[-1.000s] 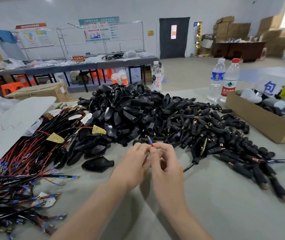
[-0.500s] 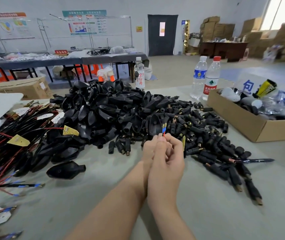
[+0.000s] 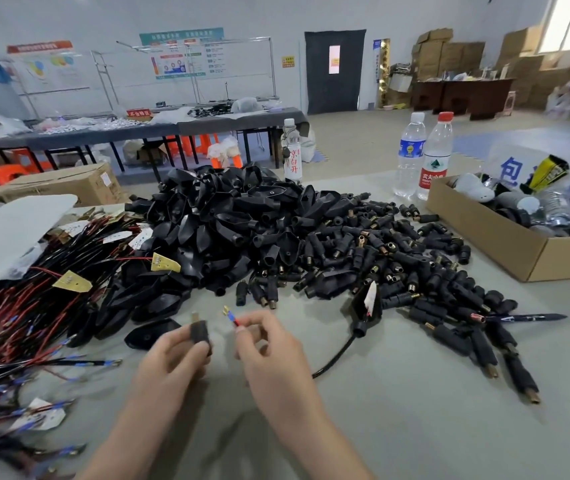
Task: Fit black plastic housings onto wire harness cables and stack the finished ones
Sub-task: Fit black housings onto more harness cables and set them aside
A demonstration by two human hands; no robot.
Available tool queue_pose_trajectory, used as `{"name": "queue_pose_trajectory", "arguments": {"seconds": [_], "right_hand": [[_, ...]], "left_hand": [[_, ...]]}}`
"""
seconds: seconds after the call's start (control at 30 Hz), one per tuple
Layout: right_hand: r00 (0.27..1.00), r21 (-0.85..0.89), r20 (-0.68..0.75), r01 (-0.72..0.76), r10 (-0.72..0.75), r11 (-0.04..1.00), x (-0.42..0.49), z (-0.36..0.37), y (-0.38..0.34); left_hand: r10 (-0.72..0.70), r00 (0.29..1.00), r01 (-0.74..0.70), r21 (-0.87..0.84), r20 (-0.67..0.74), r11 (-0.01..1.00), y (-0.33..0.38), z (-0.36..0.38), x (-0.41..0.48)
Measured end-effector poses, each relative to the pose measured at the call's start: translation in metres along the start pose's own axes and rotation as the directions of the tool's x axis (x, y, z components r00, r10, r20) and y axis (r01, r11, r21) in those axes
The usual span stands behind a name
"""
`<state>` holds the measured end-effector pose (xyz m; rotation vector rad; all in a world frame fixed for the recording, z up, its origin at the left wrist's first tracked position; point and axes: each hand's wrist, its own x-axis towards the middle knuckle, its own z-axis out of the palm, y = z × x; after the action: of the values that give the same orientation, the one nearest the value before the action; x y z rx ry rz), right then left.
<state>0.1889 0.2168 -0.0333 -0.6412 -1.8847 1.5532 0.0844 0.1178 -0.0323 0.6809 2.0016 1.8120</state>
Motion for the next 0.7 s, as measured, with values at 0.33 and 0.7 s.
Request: {"name": "queue_pose_trajectory", "arguments": {"seconds": [0.33,0.7], "right_hand": [[0.988,-0.182,0.112,0.121,-0.101,0.976,-0.007,0.004,0.001],[0.995,-0.057,0.081,0.07,-0.065,0.996,-0.002,0.01,0.005]], "left_hand": [[-0.087,0.996,0.07,-0.48,-0.013,0.875,-0.011,-0.014,-0.005],[-0.116,0.987,0.155,-0.53,0.107,0.834,0.0,-0.019,-0.008]]}}
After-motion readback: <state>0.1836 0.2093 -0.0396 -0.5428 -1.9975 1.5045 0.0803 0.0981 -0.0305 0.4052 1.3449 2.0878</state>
